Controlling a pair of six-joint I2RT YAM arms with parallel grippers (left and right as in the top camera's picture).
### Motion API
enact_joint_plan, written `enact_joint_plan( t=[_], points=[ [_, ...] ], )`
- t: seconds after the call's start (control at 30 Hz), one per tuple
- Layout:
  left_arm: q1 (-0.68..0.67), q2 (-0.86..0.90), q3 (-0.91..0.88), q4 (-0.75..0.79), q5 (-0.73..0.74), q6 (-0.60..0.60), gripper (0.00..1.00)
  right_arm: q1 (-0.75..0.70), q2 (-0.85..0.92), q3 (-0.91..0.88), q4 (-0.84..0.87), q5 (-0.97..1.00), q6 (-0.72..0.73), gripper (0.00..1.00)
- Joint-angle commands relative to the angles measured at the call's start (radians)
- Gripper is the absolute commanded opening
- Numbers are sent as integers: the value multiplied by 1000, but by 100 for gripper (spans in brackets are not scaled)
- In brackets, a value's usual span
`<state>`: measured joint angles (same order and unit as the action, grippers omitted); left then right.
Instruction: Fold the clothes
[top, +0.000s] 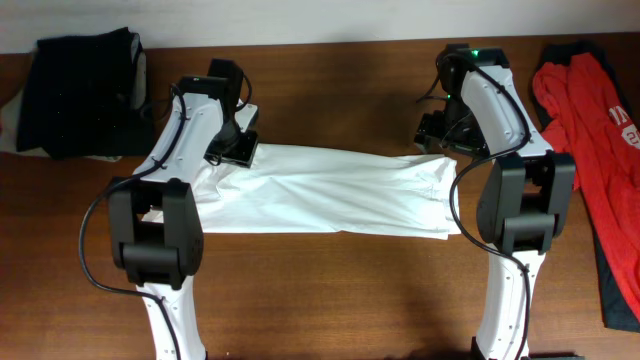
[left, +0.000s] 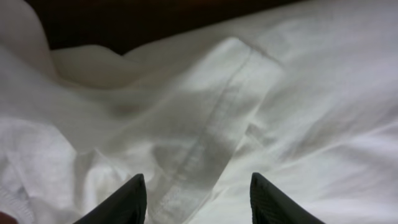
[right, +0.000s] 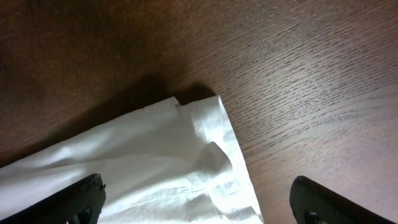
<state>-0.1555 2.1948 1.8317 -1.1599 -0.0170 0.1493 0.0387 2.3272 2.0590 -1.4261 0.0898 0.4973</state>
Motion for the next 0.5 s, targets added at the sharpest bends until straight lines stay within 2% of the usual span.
enact_joint_plan(
  t=[0.0,0.17,0.47],
  points=[
    [-24,12,1,-22,-32,93,53,-6,-32,10,3,20,8,99],
    [-74,12,-20,-25,-108,106,54,-6,-32,10,2,20,5,99],
    [-61,14,-84,42,-216,65,54,-6,-32,10,1,20,5,99]
  ],
)
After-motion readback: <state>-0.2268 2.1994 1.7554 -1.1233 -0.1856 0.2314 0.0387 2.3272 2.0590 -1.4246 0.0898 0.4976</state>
